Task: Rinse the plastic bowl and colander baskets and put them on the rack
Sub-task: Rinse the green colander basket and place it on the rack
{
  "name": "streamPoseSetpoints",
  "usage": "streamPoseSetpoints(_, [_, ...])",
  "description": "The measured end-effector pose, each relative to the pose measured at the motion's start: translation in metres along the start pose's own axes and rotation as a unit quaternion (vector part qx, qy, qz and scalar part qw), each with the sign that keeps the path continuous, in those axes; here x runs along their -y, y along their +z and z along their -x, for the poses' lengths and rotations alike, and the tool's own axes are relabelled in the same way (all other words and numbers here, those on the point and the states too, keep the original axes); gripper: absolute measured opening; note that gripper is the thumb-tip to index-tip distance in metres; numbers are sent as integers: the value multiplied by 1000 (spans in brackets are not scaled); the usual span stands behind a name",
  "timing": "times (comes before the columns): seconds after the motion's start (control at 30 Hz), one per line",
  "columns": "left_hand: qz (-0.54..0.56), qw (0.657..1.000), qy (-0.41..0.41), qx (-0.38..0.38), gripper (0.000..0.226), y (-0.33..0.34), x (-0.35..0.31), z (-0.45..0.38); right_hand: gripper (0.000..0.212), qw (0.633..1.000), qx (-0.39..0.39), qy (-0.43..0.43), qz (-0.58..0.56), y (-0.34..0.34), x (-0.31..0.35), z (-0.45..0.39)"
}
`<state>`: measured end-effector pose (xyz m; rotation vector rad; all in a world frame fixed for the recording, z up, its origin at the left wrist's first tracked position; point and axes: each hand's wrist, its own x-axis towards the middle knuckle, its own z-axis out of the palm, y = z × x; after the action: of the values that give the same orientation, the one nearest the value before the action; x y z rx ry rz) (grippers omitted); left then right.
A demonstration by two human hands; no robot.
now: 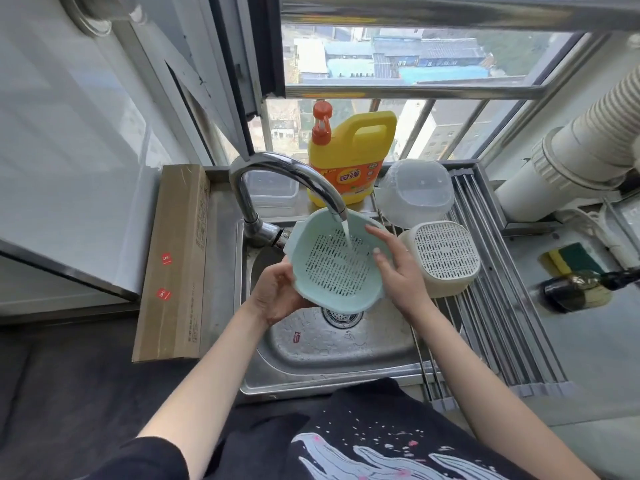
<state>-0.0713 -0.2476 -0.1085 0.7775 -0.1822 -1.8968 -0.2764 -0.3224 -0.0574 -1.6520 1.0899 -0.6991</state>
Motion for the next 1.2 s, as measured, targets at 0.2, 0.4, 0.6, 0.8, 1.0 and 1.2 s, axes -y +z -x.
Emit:
streamPoseSetpoints(0.2, [85, 996, -1, -15, 92, -4, 10, -4, 62, 994, 77, -10, -73, -9, 16, -6])
streamPoseSetpoints(0.4, [50, 994, -56, -78, 88, -4, 17, -9, 63, 987, 122, 12, -108, -15, 30, -11])
streamPoseSetpoints(0.6, [23, 986, -64, -150, 60, 6, 18, -19, 49, 988, 122, 8, -98, -16, 36, -15])
streamPoseSetpoints(0.8, [-61, 970, -84, -220, 22, 32, 11, -35, 42, 997, 16, -17, -70, -10, 37, -23])
streamPoseSetpoints(1.0, [-105, 939, -63, -323, 38, 42, 13, -63, 54, 998, -28, -20, 49, -6, 36, -27])
streamPoseSetpoints(1.2, [-55, 935, -21, -349, 56, 54, 21, -80, 59, 983, -81, -68, 149, -2, 41, -31])
